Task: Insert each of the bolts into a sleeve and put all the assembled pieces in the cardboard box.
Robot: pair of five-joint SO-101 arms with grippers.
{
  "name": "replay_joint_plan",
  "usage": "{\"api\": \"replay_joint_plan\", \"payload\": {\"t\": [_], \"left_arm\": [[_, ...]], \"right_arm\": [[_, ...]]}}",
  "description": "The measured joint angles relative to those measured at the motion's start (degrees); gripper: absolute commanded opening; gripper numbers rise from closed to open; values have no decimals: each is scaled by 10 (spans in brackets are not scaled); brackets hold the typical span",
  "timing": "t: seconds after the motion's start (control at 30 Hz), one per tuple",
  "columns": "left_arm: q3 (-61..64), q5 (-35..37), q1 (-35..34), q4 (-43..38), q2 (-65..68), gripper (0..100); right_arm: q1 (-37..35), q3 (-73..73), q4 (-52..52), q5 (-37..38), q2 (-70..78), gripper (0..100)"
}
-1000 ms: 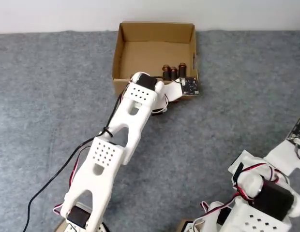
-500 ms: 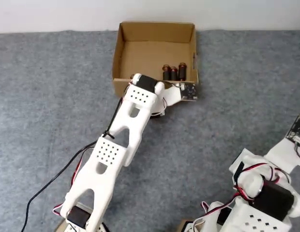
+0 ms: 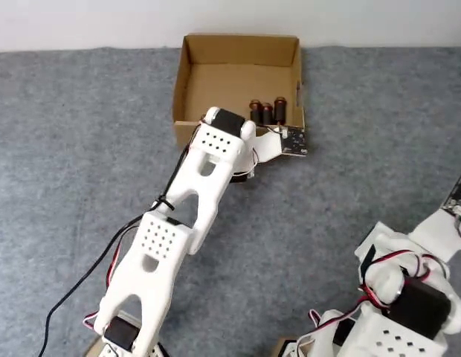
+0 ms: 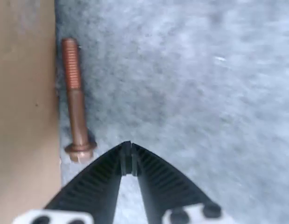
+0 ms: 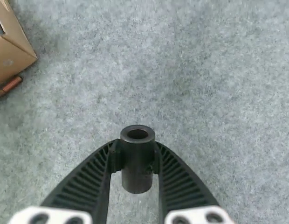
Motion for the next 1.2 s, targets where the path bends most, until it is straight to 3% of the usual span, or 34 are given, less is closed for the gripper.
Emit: {"api": "replay_joint_plan", "payload": {"t": [0.2, 0.4, 0.57, 0.97, 1.2], "left_arm": [[111, -3, 4, -29, -115, 8], [114, -3, -7, -130, -95, 61], [112, 13, -5, -154, -43, 114], [-72, 49, -35, -126, 82, 120], [-107, 47, -40, -108, 112, 115]], "right_arm": [[0, 0, -18, 0, 0, 9], [0, 0, -26, 0, 0, 9], [0, 0, -26, 0, 0, 9], [0, 0, -26, 17, 0, 9], [0, 0, -26, 20, 0, 9]]}}
